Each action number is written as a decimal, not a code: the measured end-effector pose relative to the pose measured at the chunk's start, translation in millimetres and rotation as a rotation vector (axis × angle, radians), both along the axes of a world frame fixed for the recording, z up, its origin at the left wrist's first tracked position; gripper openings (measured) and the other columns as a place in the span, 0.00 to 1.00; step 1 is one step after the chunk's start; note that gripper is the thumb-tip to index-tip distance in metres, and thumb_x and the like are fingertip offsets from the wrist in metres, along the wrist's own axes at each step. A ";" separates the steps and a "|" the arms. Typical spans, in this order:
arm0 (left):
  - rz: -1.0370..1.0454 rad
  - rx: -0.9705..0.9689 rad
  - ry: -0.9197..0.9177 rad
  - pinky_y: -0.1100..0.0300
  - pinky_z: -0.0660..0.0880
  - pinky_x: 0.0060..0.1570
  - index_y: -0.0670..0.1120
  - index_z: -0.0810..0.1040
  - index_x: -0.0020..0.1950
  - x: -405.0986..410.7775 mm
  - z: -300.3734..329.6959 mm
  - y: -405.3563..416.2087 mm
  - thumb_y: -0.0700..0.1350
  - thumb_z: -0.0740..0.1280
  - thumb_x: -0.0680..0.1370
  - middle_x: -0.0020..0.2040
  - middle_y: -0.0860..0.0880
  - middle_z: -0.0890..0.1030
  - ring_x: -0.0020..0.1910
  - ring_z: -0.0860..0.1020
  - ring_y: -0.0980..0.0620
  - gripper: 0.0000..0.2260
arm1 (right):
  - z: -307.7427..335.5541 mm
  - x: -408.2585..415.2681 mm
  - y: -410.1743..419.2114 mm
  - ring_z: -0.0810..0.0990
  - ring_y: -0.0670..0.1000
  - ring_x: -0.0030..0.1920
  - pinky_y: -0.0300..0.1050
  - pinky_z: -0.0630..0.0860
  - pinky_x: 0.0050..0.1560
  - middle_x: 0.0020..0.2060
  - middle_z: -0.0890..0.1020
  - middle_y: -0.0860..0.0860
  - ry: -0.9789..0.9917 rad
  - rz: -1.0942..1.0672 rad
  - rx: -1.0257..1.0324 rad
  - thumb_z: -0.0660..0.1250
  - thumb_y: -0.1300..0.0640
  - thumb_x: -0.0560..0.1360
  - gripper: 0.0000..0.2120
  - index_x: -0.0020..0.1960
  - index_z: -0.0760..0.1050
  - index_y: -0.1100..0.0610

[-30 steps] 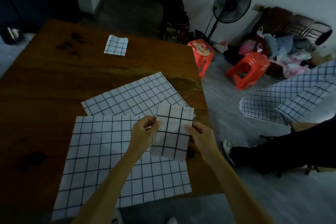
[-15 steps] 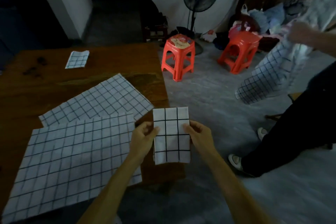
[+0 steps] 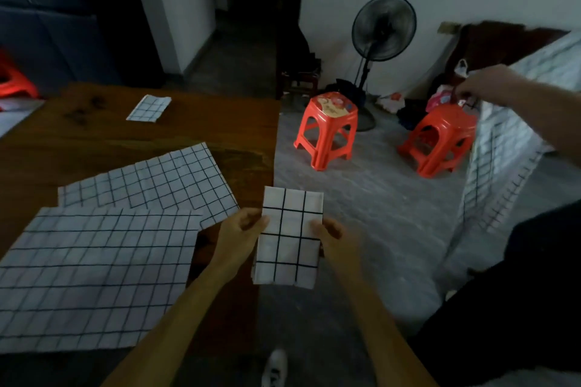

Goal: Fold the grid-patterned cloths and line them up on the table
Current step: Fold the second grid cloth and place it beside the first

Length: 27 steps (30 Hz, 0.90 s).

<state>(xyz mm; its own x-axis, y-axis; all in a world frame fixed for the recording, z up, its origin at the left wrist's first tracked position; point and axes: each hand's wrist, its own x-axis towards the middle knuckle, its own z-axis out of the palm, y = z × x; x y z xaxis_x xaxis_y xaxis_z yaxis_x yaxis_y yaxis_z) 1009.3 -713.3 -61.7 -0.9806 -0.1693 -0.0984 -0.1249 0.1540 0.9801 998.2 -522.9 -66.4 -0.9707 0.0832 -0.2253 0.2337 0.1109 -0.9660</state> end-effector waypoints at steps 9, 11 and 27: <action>0.196 0.034 0.002 0.71 0.72 0.41 0.52 0.77 0.51 -134.3 -46.7 13.6 0.44 0.67 0.77 0.46 0.56 0.80 0.45 0.78 0.62 0.05 | -9.3 -154.6 7.7 0.84 0.47 0.42 0.45 0.82 0.44 0.40 0.84 0.47 0.002 0.152 0.144 0.68 0.54 0.76 0.03 0.48 0.80 0.51; 0.245 0.058 -0.015 0.72 0.72 0.39 0.51 0.78 0.52 -168.8 -46.8 15.3 0.44 0.67 0.77 0.46 0.55 0.80 0.45 0.78 0.61 0.05 | -6.4 -198.4 8.3 0.84 0.49 0.42 0.51 0.82 0.46 0.40 0.85 0.49 -0.002 0.181 0.191 0.69 0.53 0.76 0.02 0.46 0.81 0.49; 0.521 0.032 -0.177 0.61 0.77 0.40 0.50 0.72 0.62 -423.3 -42.9 -14.9 0.44 0.68 0.76 0.52 0.54 0.77 0.49 0.78 0.55 0.16 | -31.7 -509.1 -48.0 0.83 0.44 0.41 0.33 0.75 0.37 0.41 0.85 0.48 -0.003 0.431 0.042 0.70 0.51 0.75 0.08 0.48 0.82 0.55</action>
<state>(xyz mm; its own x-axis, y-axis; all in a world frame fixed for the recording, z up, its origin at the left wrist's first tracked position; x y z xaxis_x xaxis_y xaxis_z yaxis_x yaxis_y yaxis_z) 586.1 -728.2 -104.6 -0.7357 -0.6225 -0.2671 -0.3401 -0.0015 0.9404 489.1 -570.9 -98.1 -0.9181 -0.3203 -0.2335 0.1606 0.2379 -0.9579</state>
